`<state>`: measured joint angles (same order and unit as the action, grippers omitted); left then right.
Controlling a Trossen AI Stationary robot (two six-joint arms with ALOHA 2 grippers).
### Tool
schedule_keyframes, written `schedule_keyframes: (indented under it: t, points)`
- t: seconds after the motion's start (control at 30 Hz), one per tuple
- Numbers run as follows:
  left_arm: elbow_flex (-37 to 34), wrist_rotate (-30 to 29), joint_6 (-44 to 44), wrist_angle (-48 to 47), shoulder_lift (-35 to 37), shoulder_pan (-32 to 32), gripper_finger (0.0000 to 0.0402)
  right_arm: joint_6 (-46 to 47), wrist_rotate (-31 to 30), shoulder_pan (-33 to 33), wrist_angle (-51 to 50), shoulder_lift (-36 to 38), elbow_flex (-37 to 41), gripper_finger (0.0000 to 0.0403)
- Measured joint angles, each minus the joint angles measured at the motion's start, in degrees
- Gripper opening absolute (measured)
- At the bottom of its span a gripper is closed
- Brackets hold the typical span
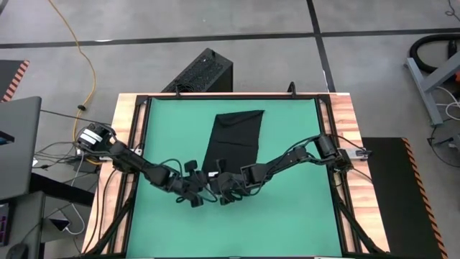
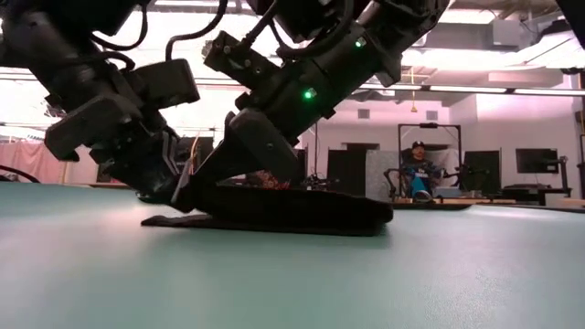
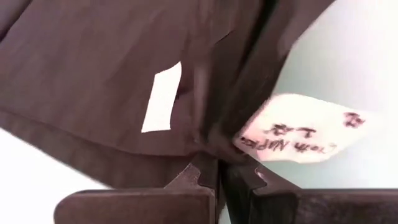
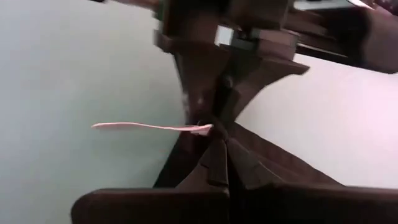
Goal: Roll towel into tight, uniform cylinder
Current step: Roll the black towel
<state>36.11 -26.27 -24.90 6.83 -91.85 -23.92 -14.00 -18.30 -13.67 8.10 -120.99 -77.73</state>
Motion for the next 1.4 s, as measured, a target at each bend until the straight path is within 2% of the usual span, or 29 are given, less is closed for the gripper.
schedule_keyframes:
  t: [0.13,0.27,0.5,0.73,1.1,1.4]
  points:
    - [0.0,-1.2,-1.2,-0.5,0.0,-0.6,0.0000,0.0,-0.2,-0.1,0.0,0.0,0.0,0.0002]
    - [0.0,-0.5,-2.9,-1.8,-0.1,-0.5,0.0000,-0.9,-4.0,0.0,-0.3,0.2,0.0,0.0002]
    - [0.1,-0.5,-4.8,-1.9,-0.2,-0.8,0.0000,-0.9,-4.3,0.0,-0.3,0.5,0.0,0.0001]
    - [0.0,-3.3,-4.7,0.3,-0.2,-1.5,0.0000,-1.2,-4.3,0.4,1.7,0.5,0.0,0.0001]
    - [0.0,-2.9,-4.0,1.6,-0.2,-1.5,0.0000,-3.0,-4.3,1.1,0.1,0.5,-3.9,0.0001]
    - [0.7,-1.5,-6.1,6.3,-8.9,-1.3,0.0000,-3.0,-4.3,1.1,-2.2,0.5,-4.0,0.0001]
